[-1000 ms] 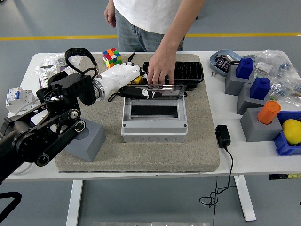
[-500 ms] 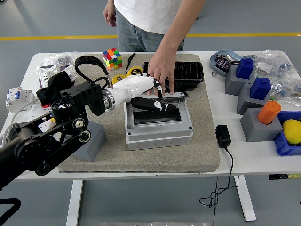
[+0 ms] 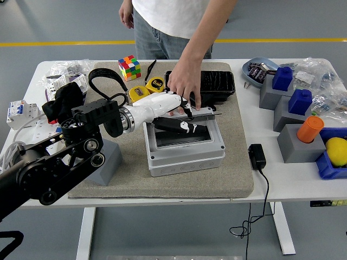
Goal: Fetch the battery,place it into the box,close the lid of the box
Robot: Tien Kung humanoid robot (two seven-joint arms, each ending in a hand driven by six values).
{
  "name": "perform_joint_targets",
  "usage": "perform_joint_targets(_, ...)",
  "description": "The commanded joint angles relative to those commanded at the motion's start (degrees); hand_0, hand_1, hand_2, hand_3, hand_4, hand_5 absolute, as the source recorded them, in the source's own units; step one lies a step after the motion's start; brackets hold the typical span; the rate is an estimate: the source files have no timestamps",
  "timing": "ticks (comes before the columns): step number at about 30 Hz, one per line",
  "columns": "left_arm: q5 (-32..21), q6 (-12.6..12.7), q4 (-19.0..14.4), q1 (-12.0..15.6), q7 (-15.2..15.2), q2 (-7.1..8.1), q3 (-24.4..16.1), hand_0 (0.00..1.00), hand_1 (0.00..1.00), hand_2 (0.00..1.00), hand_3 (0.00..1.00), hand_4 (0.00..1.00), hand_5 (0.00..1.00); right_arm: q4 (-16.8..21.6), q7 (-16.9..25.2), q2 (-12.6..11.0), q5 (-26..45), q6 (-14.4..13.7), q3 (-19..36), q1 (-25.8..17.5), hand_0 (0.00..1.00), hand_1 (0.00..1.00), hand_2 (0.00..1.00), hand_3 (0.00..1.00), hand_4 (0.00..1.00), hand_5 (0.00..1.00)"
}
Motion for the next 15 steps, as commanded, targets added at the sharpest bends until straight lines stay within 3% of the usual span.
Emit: perform_joint_targets(15,-1.1,-1.2,-0.5,1.7,1.0,-0.17,1.9,0.998,0.836,0.75,0.705,0.998,0.998,0.0,0.0,0.1,0.0,0.0,0.1,-0.4,0.914,0.87,0.807,0.843,0.998,0.998)
